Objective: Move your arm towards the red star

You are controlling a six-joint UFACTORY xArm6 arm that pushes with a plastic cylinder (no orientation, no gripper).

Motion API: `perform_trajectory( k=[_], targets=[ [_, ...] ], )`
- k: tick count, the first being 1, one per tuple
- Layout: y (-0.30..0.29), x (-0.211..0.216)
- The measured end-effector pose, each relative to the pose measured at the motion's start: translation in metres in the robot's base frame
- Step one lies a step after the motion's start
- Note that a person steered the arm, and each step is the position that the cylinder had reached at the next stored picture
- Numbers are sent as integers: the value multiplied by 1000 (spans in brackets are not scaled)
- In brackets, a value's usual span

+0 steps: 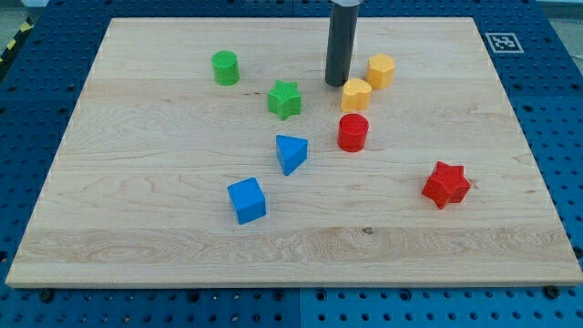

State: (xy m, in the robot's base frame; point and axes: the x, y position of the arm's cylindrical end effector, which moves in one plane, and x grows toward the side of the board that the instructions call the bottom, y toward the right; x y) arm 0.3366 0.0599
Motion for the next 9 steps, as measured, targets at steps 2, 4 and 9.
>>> perform_trajectory(
  k=[2,4,9],
  targets=[
    [4,-12],
    [8,-56],
    [52,-114]
  ],
)
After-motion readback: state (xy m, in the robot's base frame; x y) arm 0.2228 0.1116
